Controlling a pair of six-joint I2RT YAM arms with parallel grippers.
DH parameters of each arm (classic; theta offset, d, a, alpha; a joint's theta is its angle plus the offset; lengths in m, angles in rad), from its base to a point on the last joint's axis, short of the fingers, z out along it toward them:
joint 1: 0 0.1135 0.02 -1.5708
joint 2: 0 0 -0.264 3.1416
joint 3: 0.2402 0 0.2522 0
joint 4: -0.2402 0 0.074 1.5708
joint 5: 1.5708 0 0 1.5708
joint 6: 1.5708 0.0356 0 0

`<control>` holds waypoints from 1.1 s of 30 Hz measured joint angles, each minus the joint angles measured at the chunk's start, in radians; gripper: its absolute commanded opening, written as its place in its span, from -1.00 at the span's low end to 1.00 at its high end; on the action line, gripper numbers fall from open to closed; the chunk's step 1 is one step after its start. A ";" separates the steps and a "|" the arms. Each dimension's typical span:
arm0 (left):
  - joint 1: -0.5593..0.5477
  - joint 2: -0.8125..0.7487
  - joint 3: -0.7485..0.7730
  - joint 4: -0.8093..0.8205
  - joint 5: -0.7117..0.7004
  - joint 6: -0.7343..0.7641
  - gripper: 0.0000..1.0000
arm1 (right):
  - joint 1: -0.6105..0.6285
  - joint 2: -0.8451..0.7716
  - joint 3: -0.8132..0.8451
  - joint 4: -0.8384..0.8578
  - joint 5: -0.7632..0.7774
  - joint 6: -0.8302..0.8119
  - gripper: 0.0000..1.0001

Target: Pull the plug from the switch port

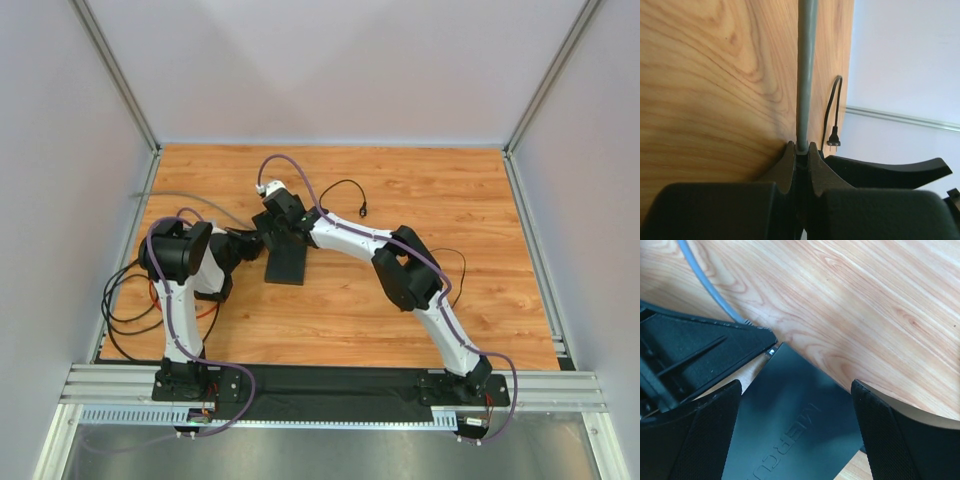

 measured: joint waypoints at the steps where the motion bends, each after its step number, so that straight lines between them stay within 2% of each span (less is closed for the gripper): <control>1: 0.000 0.003 -0.001 0.007 0.003 0.002 -1.00 | -0.002 0.002 0.000 0.003 0.001 0.007 0.82; 13: 0.001 0.007 -0.005 0.029 -0.003 0.012 -1.00 | -0.001 0.002 -0.019 0.028 0.035 0.039 0.80; 24: -0.005 -0.047 -0.031 -0.029 -0.037 0.025 -1.00 | 0.012 0.002 -0.019 0.013 0.098 0.055 0.83; 33: 0.013 -0.062 -0.057 -0.020 -0.051 0.034 -1.00 | -0.015 -0.003 -0.059 0.072 0.033 0.121 0.82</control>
